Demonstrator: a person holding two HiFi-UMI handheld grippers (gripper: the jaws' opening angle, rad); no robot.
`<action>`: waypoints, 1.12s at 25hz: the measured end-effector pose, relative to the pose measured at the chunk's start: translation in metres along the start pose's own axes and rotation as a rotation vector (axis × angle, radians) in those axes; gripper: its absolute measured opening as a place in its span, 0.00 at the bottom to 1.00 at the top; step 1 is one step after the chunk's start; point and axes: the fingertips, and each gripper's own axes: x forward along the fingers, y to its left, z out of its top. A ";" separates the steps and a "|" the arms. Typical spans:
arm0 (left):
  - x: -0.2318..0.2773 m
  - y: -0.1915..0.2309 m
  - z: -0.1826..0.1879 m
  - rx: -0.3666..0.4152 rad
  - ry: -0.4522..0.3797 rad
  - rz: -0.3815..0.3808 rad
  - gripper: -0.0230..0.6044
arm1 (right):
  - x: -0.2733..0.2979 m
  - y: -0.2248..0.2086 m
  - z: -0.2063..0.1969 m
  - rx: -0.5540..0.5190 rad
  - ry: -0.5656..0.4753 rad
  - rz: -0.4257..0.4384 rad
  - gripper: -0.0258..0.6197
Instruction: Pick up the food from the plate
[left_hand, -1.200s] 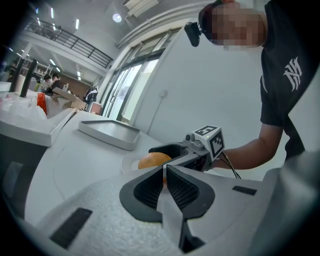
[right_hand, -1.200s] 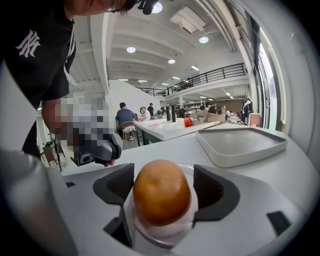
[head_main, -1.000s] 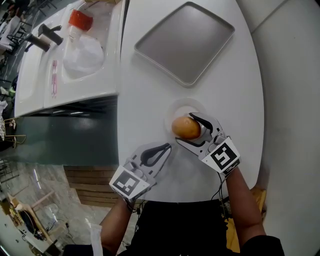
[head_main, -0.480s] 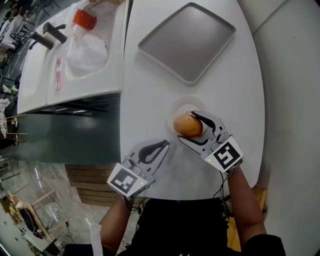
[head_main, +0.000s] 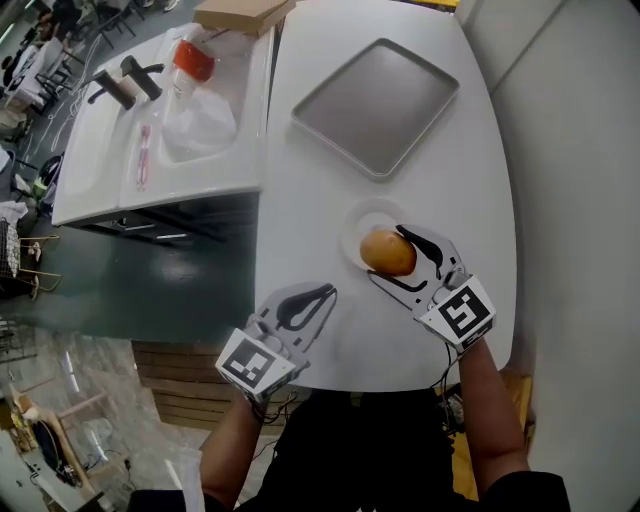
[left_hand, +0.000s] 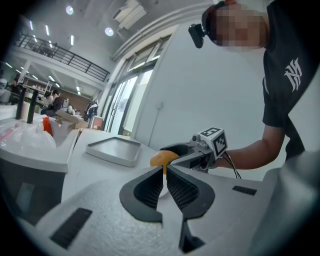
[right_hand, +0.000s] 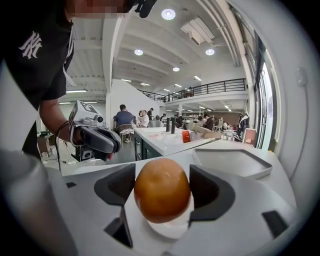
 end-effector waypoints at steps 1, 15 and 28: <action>-0.005 -0.003 0.002 0.005 -0.003 -0.001 0.05 | -0.005 0.003 0.005 -0.002 -0.008 -0.008 0.55; -0.078 -0.070 0.040 0.153 -0.066 -0.024 0.05 | -0.097 0.075 0.080 -0.083 -0.132 -0.116 0.55; -0.128 -0.137 0.055 0.198 -0.135 -0.053 0.05 | -0.200 0.157 0.120 -0.137 -0.218 -0.217 0.55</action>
